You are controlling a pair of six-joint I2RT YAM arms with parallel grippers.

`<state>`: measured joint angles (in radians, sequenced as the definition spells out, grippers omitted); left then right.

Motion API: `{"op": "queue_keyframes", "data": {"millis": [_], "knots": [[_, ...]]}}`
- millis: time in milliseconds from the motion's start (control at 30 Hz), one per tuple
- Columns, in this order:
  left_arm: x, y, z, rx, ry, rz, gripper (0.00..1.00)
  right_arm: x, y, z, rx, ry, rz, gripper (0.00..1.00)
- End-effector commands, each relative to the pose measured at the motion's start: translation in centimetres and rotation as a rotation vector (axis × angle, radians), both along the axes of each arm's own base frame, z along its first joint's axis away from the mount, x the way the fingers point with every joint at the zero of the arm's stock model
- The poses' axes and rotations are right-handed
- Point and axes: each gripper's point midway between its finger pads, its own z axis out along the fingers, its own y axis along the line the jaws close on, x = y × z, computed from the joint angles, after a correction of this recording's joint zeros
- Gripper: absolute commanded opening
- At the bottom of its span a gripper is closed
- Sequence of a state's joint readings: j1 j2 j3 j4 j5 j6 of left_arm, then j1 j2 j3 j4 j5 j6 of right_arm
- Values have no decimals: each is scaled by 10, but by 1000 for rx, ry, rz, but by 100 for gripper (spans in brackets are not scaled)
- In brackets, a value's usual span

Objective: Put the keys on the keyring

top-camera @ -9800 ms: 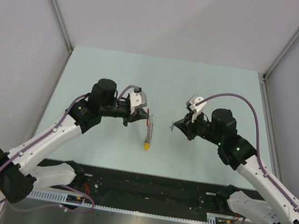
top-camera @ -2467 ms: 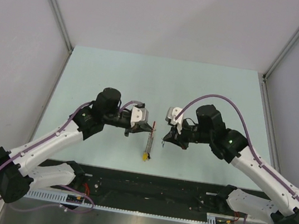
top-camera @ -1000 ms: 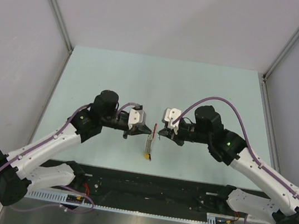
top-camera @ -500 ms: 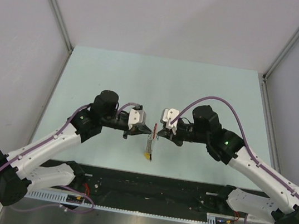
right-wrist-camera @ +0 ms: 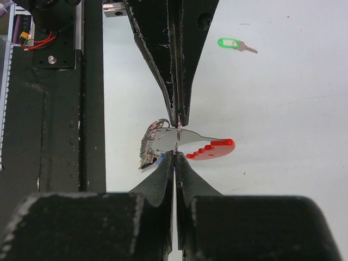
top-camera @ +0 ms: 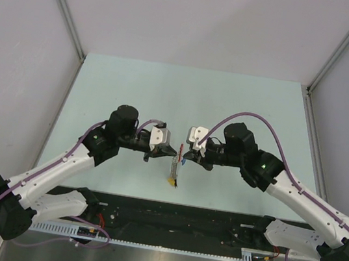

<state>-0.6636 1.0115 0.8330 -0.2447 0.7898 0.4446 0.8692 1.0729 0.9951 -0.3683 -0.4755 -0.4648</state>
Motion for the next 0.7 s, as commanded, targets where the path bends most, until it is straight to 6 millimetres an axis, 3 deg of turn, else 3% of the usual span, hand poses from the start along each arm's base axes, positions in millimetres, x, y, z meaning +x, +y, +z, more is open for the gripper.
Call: {"op": "queue_keyframes", "data": {"millis": [0, 667], "knots": [[-4, -3, 21, -58, -61, -29, 0, 2, 4, 11, 29, -29, -2, 0], [-6, -3, 22, -61, -60, -37, 0, 2, 7, 11, 30, -34, -1, 0]]}}
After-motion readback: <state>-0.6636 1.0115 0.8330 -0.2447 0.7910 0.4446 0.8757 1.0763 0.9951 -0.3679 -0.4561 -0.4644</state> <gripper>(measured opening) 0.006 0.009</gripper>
